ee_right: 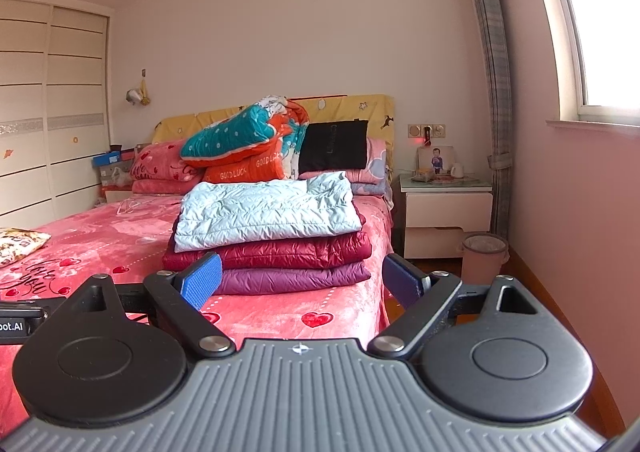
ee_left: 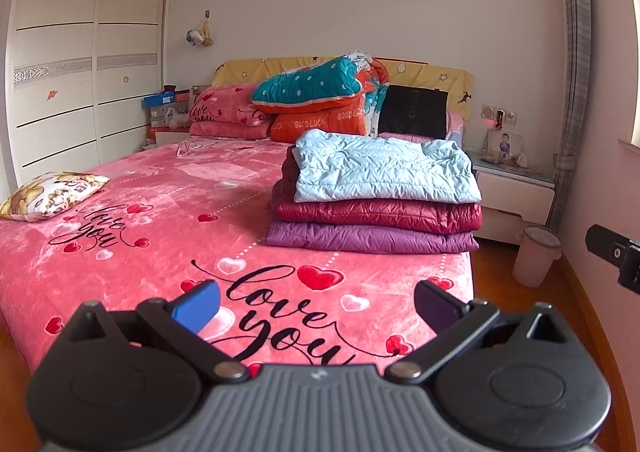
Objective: Fold large clothes
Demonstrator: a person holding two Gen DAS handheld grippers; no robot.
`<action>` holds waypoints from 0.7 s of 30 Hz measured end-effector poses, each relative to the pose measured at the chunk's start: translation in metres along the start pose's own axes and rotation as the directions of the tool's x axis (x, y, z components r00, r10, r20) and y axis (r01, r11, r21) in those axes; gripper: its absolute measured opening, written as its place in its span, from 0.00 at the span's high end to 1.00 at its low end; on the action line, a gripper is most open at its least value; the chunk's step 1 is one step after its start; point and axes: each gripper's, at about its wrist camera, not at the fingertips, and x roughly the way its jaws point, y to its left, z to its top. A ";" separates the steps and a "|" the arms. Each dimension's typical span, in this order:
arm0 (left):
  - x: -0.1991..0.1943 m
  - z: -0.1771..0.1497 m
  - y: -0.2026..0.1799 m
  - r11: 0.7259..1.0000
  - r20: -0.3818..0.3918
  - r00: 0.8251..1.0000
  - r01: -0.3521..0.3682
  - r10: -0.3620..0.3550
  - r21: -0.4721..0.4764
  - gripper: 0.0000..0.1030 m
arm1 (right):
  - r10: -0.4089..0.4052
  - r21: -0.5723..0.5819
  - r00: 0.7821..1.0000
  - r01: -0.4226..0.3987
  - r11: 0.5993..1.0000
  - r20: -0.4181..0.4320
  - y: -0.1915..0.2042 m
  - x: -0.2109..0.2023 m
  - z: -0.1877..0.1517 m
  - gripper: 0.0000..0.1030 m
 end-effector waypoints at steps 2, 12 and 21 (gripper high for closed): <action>0.000 -0.001 0.000 1.000 -0.002 1.000 -0.001 0.001 -0.002 0.01 | 0.000 0.000 1.000 0.000 1.000 -0.003 -0.002 0.001 0.000 0.00; 0.002 -0.002 0.000 0.999 0.001 0.999 -0.036 0.036 0.017 0.01 | 0.003 -0.006 1.000 -0.003 1.000 -0.027 -0.004 0.011 -0.004 0.00; 0.003 -0.004 0.001 0.999 -0.007 0.999 -0.045 0.045 0.023 0.01 | 0.004 -0.006 0.999 -0.004 1.000 -0.043 -0.006 0.018 -0.007 0.00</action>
